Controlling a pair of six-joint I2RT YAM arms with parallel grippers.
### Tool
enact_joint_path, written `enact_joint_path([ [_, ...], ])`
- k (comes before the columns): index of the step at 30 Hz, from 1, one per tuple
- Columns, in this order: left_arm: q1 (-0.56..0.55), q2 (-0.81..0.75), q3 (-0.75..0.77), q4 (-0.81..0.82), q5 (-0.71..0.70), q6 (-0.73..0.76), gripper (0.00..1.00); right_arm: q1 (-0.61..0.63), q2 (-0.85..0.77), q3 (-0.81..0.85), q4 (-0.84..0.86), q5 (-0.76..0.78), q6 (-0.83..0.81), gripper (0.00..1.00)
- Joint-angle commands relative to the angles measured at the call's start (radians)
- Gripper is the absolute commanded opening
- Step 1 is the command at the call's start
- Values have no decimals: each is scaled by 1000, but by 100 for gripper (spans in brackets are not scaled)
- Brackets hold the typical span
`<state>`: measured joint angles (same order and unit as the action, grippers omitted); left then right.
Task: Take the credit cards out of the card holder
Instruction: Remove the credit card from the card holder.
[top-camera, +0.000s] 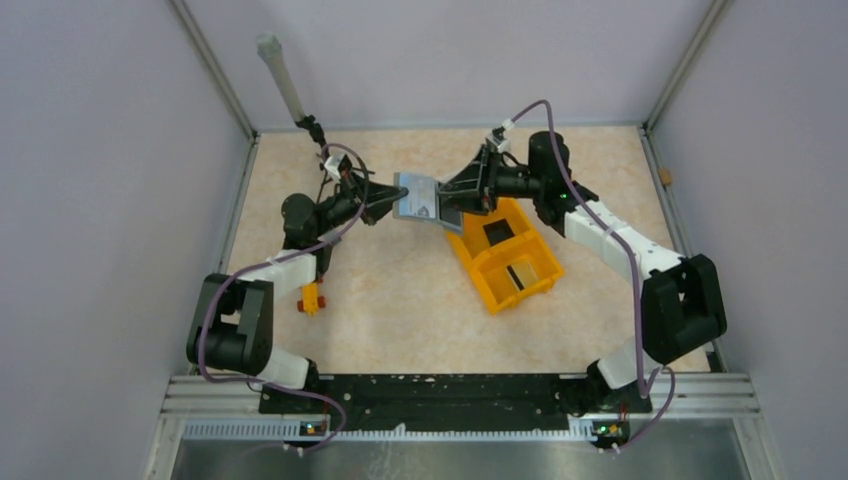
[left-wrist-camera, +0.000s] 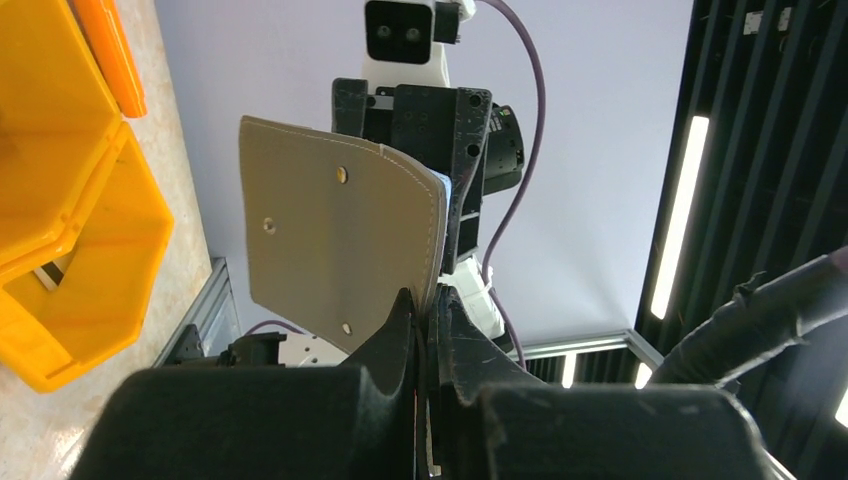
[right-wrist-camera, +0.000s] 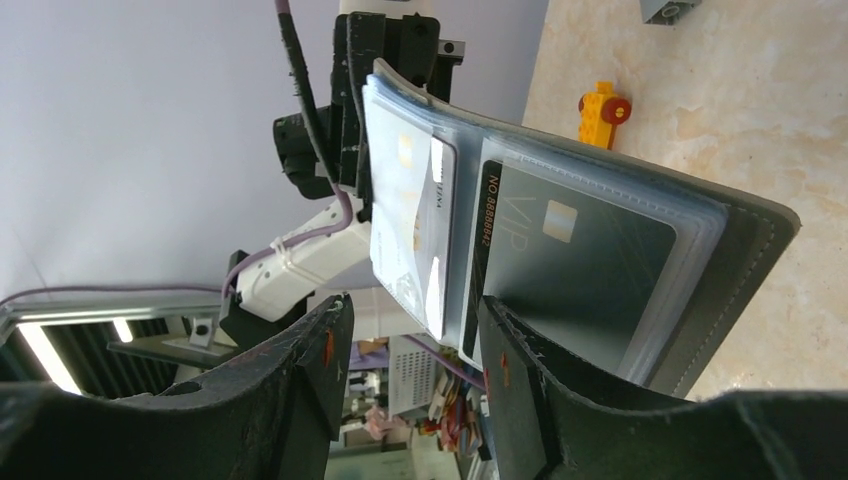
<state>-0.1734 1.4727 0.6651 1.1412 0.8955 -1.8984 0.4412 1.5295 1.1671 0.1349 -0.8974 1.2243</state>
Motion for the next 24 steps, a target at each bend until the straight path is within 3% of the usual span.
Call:
enact_joint_path([
  [1, -8, -20, 2, 118, -34, -27, 0, 22, 19, 57, 34, 9, 9, 51],
  [16, -23, -7, 4, 144, -49, -30, 0, 40, 52, 73, 144, -1, 97, 46],
  [22, -23, -3, -1, 158, -55, -36, 0, 40, 47, 51, 232, -1, 160, 37],
  [24, -23, -3, 0, 161, -53, -36, 0, 40, 46, 36, 283, 3, 197, 30],
])
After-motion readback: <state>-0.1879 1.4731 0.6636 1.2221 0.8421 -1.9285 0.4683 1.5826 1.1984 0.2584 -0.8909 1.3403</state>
